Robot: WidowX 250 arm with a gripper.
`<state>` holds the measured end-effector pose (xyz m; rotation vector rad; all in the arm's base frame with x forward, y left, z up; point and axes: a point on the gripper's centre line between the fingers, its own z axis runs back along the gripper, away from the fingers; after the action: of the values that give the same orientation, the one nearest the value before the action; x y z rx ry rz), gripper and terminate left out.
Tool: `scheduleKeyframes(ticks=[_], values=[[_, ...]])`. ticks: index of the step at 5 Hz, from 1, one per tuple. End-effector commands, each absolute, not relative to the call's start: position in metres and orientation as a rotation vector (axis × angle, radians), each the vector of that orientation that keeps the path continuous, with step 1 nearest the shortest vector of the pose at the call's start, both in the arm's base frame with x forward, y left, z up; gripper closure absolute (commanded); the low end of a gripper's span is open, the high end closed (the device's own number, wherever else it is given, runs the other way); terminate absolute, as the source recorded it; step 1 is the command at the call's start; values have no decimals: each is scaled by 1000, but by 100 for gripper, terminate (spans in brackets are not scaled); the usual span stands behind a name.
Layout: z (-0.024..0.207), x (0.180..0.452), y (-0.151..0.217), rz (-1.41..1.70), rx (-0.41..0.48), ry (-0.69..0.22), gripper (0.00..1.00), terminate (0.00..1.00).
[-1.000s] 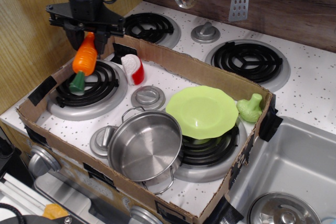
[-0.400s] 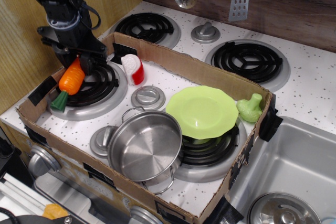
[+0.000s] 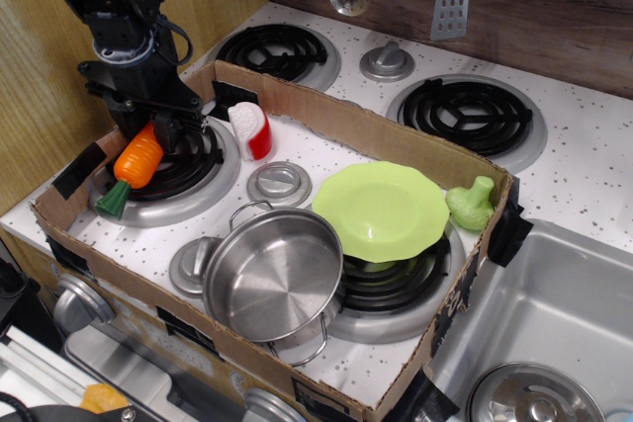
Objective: Take carrot off plate
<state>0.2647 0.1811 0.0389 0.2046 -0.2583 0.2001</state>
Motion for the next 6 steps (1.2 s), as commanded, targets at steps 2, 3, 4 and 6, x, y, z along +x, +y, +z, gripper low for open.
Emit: scheduleKeyframes(ticks=[2, 3, 4, 6], values=[[77, 296, 178, 179, 276, -292, 0, 0], [92, 301, 172, 209, 300, -313, 0, 0], [104, 308, 167, 227, 269, -307, 0, 0], [117, 311, 148, 261, 165, -277, 0, 0]])
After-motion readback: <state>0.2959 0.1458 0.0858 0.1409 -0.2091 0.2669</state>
